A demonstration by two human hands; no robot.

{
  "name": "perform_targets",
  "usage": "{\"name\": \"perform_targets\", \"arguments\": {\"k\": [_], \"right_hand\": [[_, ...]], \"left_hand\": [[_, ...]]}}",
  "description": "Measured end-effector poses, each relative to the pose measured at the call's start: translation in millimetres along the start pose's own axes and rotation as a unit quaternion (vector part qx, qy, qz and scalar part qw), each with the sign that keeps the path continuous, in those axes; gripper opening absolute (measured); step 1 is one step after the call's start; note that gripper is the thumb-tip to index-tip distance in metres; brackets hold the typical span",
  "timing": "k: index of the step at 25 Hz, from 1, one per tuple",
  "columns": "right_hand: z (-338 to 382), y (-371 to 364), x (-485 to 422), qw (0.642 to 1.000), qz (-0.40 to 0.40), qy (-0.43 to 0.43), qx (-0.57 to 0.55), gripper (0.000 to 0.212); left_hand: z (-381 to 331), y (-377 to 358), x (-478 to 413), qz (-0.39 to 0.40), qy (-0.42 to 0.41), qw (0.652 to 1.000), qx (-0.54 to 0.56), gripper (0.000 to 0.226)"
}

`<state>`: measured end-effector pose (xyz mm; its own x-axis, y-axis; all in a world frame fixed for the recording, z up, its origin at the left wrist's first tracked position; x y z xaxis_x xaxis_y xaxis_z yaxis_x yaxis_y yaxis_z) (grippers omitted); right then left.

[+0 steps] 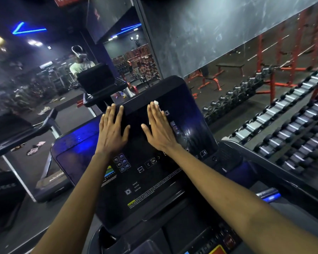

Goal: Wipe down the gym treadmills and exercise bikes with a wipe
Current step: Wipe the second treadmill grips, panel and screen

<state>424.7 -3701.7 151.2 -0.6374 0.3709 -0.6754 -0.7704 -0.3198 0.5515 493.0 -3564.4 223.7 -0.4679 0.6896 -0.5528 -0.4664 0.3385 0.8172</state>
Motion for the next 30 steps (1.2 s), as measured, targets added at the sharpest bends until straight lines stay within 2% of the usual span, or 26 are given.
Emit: {"name": "perform_targets", "arguments": {"k": [4,8,13,16,19,24,28,30], "right_hand": [[2,9,-27,0.999,-0.034,-0.022,-0.025,0.072],[5,11,-41,0.999,-0.036,0.013,-0.006,0.068],[-33,26,-31,0.986,-0.108,-0.126,-0.032,0.063],[-29,11,5,0.985,-0.100,-0.131,-0.042,0.065],[-31,3,35,0.992,-0.069,-0.105,-0.020,0.065],[-69,-3,101,0.973,-0.073,-0.218,-0.030,0.065],[-68,-16,131,0.976,-0.047,-0.213,-0.025,0.066],[-72,-13,126,0.970,-0.052,-0.238,-0.025,0.067]], "left_hand": [[2,0,-2,0.006,-0.003,1.000,0.000,0.073],[1,1,-2,0.000,-0.002,1.000,-0.003,0.073],[-10,-1,-3,0.003,-0.028,0.999,-0.031,0.080],[-33,-12,-6,0.028,-0.075,0.995,-0.066,0.087],[-45,-18,-10,0.034,-0.075,0.994,-0.069,0.091],[-45,-18,-13,0.035,-0.067,0.995,-0.064,0.093],[-45,-17,-12,0.031,-0.056,0.997,-0.050,0.091],[-44,-15,-12,0.028,-0.050,0.997,-0.046,0.091]]}}
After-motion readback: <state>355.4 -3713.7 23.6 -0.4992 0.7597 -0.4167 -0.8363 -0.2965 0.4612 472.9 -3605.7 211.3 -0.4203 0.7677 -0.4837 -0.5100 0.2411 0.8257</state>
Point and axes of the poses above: each hand's wrist, its own x-axis away from the middle knuckle, its own y-axis out of the back of the hand, z = x × y, the point moved 9 cm from there along -x, towards the middle knuckle, and after that the axes turned 4 degrees about -x, right-handed, at the moved point
